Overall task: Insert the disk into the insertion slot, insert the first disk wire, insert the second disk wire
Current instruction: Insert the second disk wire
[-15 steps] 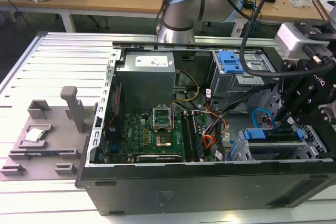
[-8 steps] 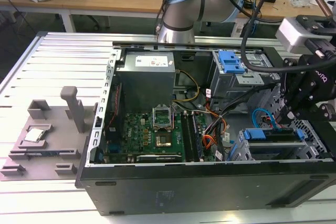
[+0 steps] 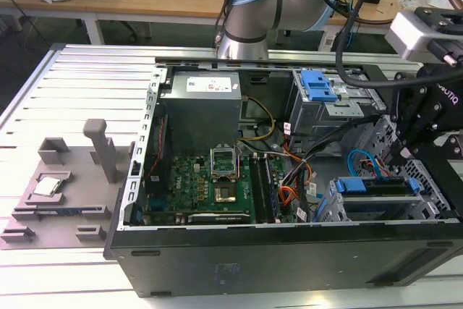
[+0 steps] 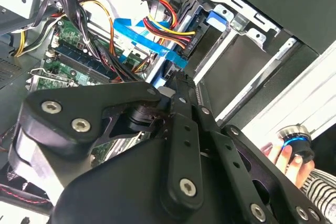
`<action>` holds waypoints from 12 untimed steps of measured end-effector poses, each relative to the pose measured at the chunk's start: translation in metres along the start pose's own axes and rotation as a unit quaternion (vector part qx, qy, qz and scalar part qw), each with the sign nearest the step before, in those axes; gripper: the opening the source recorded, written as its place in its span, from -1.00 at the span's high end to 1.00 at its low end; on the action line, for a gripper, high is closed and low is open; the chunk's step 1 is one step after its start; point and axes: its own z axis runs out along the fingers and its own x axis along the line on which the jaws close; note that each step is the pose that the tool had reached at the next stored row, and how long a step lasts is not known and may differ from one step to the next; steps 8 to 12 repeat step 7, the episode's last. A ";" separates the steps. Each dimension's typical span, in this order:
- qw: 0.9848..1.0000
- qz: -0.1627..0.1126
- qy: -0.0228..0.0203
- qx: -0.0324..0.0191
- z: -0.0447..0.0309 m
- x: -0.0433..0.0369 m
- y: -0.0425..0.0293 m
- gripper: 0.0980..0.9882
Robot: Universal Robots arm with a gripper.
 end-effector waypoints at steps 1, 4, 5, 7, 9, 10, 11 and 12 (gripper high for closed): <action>1.000 0.000 0.000 0.000 -0.0007 0.0000 0.0000 0.98; 1.000 0.000 0.000 0.000 -0.0010 0.0000 0.0000 0.98; 1.000 0.000 0.000 0.000 -0.0011 0.0000 0.0001 0.98; 1.000 0.000 0.000 0.000 -0.0012 0.0000 0.0001 0.98; 1.000 0.000 0.000 0.000 -0.0012 0.0000 0.0001 0.98; 1.000 0.000 0.000 0.000 -0.0012 0.0000 0.0001 0.98; 1.000 0.000 0.000 0.000 -0.0012 0.0000 0.0001 0.98; 1.000 0.000 0.000 0.000 -0.0012 0.0000 0.0001 0.98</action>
